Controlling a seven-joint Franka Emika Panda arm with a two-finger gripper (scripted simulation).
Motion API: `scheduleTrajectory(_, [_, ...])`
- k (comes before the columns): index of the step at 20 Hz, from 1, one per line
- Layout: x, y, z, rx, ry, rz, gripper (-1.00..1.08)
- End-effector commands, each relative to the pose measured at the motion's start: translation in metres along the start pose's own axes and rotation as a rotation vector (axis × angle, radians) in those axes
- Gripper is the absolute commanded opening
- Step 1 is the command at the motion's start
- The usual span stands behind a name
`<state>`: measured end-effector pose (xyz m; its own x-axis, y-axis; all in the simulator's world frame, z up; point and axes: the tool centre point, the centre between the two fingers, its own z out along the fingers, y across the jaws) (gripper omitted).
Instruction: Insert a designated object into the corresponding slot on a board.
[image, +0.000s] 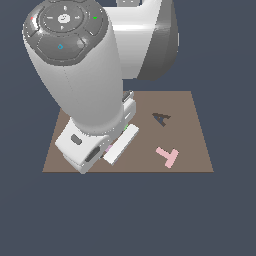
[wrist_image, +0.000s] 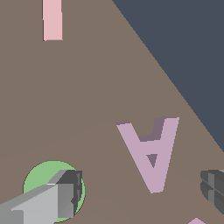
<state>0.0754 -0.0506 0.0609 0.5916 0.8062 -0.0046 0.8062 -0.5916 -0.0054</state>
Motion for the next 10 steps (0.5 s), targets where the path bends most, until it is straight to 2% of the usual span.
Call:
scheduleTrajectory(1, [0.0038,0.0047,0.0040,-0.002,0.002,-0.047,1.00])
scheduleTrajectory(10, [0.0111,0.0120,0.0111,-0.006,0.004,-0.127,1.00])
